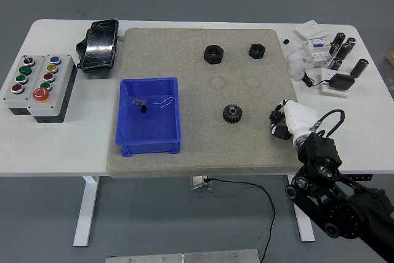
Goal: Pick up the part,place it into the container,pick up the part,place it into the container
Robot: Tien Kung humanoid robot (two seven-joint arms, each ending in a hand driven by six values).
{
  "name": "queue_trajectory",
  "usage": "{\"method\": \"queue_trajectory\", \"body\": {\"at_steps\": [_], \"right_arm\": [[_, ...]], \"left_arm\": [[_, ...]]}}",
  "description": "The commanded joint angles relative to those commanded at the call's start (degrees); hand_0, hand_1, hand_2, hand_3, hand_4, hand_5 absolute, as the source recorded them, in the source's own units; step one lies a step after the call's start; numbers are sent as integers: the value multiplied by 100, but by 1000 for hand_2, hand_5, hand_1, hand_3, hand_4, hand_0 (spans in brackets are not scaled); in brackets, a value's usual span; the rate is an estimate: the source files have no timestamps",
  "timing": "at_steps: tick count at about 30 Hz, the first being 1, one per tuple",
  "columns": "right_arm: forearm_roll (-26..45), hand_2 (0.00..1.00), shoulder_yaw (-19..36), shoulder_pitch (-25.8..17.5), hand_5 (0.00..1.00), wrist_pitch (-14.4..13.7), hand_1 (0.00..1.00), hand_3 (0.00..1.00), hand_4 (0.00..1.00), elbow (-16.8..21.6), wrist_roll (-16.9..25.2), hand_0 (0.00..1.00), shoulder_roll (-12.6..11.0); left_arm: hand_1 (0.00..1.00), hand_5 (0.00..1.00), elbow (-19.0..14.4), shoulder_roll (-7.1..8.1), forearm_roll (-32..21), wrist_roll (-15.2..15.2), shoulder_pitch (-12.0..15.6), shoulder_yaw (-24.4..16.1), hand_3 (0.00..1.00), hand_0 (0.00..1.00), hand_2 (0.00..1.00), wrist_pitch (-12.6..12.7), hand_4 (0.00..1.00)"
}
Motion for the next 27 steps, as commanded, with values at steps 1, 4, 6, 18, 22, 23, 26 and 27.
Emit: {"method": "queue_trajectory", "body": {"at_steps": [1,4,6,18,22,23,26,27], "right_arm": [[5,569,-5,0,70,-11,572,673,527,-6,0,293,1],[30,559,-36,1,139,-69,561,655,514,-39,0,280,9],[46,559,-68,1,139,-112,561,655,514,-65,0,280,16],[52,546,-193,43,192,-341,558,609,535,-90,0,274,14],[86,533,-236,54,204,-428,555,486,523,-108,0,268,16],[90,533,-241,54,204,-444,555,486,523,-112,0,268,18],[107,533,-252,54,204,-485,555,486,523,-130,0,268,20],[118,530,-255,54,192,-495,551,460,499,-140,0,264,20]], "left_arm": [[629,351,0,-1,1,0,0,0,613,663,574,0,687],[629,349,0,-3,6,2,2,-2,612,663,573,-2,687],[629,349,0,-3,5,1,3,0,612,663,573,-2,687],[629,347,0,-9,5,-4,-4,2,613,663,574,-1,686],[629,348,0,-12,-1,-8,-6,9,613,663,574,-2,686],[629,348,0,-12,-1,-8,-5,10,613,663,574,-2,686],[629,348,0,-12,-3,-8,-2,11,613,663,574,-2,686],[629,348,0,-12,-5,-8,-1,12,612,663,574,-2,686]]}}
